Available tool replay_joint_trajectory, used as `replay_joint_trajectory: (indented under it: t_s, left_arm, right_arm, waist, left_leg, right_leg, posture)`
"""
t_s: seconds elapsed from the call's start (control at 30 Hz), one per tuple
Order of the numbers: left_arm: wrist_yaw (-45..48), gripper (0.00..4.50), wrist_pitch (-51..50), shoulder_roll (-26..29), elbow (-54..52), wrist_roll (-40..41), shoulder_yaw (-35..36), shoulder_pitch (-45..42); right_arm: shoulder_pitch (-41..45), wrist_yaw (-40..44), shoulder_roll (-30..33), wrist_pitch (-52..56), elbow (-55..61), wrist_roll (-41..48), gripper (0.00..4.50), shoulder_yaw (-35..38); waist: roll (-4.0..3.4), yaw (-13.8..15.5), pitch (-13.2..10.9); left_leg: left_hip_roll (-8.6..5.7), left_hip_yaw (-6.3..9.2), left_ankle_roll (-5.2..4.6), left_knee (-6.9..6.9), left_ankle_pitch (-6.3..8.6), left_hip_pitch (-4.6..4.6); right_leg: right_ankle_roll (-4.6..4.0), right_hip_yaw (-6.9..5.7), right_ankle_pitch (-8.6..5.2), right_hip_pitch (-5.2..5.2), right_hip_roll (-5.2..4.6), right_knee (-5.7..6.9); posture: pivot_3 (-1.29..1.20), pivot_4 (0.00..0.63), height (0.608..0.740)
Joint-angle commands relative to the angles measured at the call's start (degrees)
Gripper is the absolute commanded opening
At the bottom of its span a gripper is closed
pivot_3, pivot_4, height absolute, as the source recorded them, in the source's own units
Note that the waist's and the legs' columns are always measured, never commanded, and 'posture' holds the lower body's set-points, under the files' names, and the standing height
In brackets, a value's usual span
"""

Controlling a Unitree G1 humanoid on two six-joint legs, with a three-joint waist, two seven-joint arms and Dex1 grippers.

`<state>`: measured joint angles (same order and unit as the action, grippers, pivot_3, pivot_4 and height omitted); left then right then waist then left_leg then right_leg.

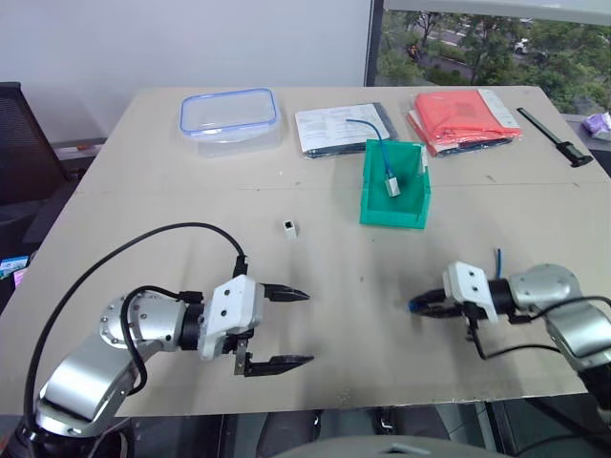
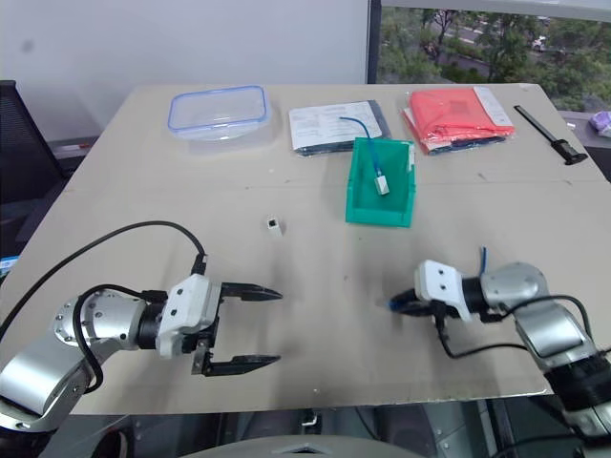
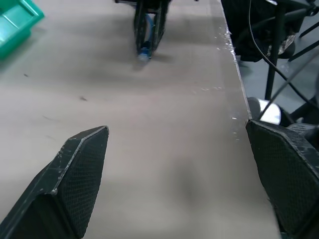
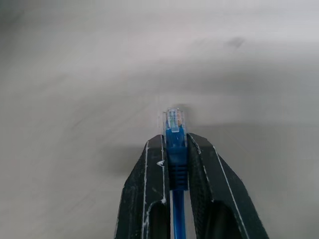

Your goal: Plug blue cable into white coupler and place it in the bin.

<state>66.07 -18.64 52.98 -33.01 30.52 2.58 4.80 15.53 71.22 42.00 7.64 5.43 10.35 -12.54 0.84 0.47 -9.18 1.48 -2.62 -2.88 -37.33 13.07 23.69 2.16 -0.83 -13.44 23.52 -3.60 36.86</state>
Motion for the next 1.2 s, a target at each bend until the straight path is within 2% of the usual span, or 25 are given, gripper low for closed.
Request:
replay_joint_trajectory:
  t_s: [0.03,0.27,0.4,0.47,0.5,0.53,0.57,0.6,0.63,0.77,0.9,1.03,1.2]
  left_arm:
    - [0.7,4.50,-0.3,1.0,1.2,0.5,1.8,-2.3]
    - [-0.1,4.50,-2.1,1.2,2.1,0.4,1.6,-5.1]
    - [-3.7,4.50,-5.9,0.3,1.8,-0.4,0.1,-6.8]
    - [-5.6,4.50,-8.0,-0.6,1.4,-0.6,-1.7,-8.4]
    - [-6.4,4.50,-8.7,-1.4,1.5,-1.0,-3.0,-9.5]
    - [-7.3,4.50,-9.2,-2.2,1.9,-1.8,-4.4,-10.6]
    - [-8.5,4.50,-9.7,-3.5,2.9,-3.0,-6.1,-12.3]
    - [-9.5,4.50,-10.1,-4.8,4.0,-4.0,-7.5,-14.0]
    - [-10.0,4.50,-10.3,-6.2,5.7,-5.2,-9.3,-15.8]
    - [-9.1,4.50,-9.9,-9.8,11.6,-9.0,-15.6,-20.8]
    - [-4.8,4.50,-6.3,-14.2,21.6,-13.4,-22.6,-26.6]
    - [-0.4,4.50,-0.7,-17.6,31.5,-18.0,-27.5,-31.9]
    - [2.1,4.50,3.2,-21.7,40.4,-21.4,-29.3,-36.8]
  right_arm:
    - [5.2,-0.6,-3.3,0.8,-3.3,-1.3,0.08,-2.5]
    - [14.2,-2.2,-11.8,2.9,-12.9,-3.2,0.08,-6.3]
    - [14.8,-2.9,-13.6,3.4,-12.6,-1.8,1.60,-5.0]
    - [13.9,-3.0,-13.0,4.9,-10.8,0.4,2.59,-2.9]
    - [12.9,-3.1,-12.3,5.3,-9.8,1.5,2.82,-1.5]
    - [11.8,-3.4,-11.7,5.7,-9.0,2.6,3.47,-0.1]
    - [10.1,-4.3,-11.0,5.8,-7.8,3.5,3.71,1.8]
    - [8.4,-5.0,-10.5,6.1,-6.4,4.5,4.14,3.4]
    - [6.0,-5.7,-9.8,6.7,-4.3,5.9,4.33,5.3]
    - [-3.8,-8.2,-8.1,7.9,4.2,10.0,4.33,11.3]
    - [-17.8,-12.2,-9.9,4.3,11.9,13.5,4.33,18.1]
    - [-26.8,-14.9,-10.9,2.0,17.0,13.3,4.33,19.8]
    - [-32.3,-15.3,-9.4,-0.3,19.4,12.0,4.33,19.1]
  waist:
    - [0.01,0.1,0.0]
    - [0.04,0.2,0.0]
    - [0.04,0.4,0.0]
    - [0.04,0.4,0.0]
    - [0.04,0.3,0.0]
    - [0.05,0.4,0.0]
    - [0.05,0.3,0.0]
    - [0.03,0.7,0.0]
    - [0.07,0.9,0.0]
    - [0.09,0.6,0.0]
    - [0.11,0.4,0.0]
    - [0.08,0.1,0.0]
    - [0.14,0.4,0.1]
  left_leg:
    - [0.01,0.02,0.00,0.00,0.00,0.01]
    - [-0.01,-0.01,0.00,0.00,0.00,0.07]
    - [0.00,0.03,0.00,0.01,0.00,0.08]
    - [-0.01,0.04,0.00,0.00,0.00,0.08]
    - [-0.01,0.03,0.00,0.00,0.00,0.08]
    - [-0.03,0.01,0.00,-0.01,0.00,0.08]
    - [-0.05,0.02,0.00,-0.02,0.00,0.08]
    - [-0.05,0.01,0.00,-0.02,0.00,0.08]
    - [-0.10,0.06,0.00,-0.02,0.00,0.09]
    - [-0.19,0.04,0.00,-0.03,0.00,0.10]
    - [-0.19,0.04,0.00,-0.01,0.00,0.07]
    - [-0.14,-0.03,-0.01,-0.03,0.00,0.03]
    - [-0.15,-0.02,-0.01,-0.14,0.00,0.01]
  right_leg:
    - [-0.01,-0.01,0.01,0.00,0.02,0.00]
    - [0.20,0.03,0.13,0.02,0.02,-0.02]
    - [0.20,0.01,0.13,0.03,0.02,0.00]
    - [0.21,0.01,0.13,0.02,0.01,0.00]
    - [0.21,0.02,0.14,0.02,0.01,0.00]
    - [0.24,0.04,0.16,0.02,0.00,0.01]
    - [0.26,0.04,0.17,0.01,0.00,0.01]
    - [0.27,0.06,0.18,0.01,0.00,0.01]
    - [0.27,0.03,0.18,-0.02,-0.03,0.01]
    - [0.30,0.06,0.19,-0.02,0.02,0.02]
    - [0.31,0.07,0.19,-0.01,0.09,0.05]
    - [0.30,0.18,0.19,0.01,0.20,0.09]
    - [0.30,0.25,0.18,-0.02,0.26,0.12]
  posture:
    - [0.00,0.150,0.737]
    - [0.00,0.150,0.737]
    - [0.00,0.150,0.737]
    - [0.00,0.150,0.737]
    - [0.00,0.150,0.737]
    - [0.00,0.150,0.737]
    - [0.00,0.150,0.737]
    - [0.00,0.150,0.737]
    - [0.00,0.150,0.737]
    - [0.00,0.150,0.737]
    - [0.00,0.150,0.737]
    - [0.00,0.150,0.737]
    - [0.00,0.150,0.737]
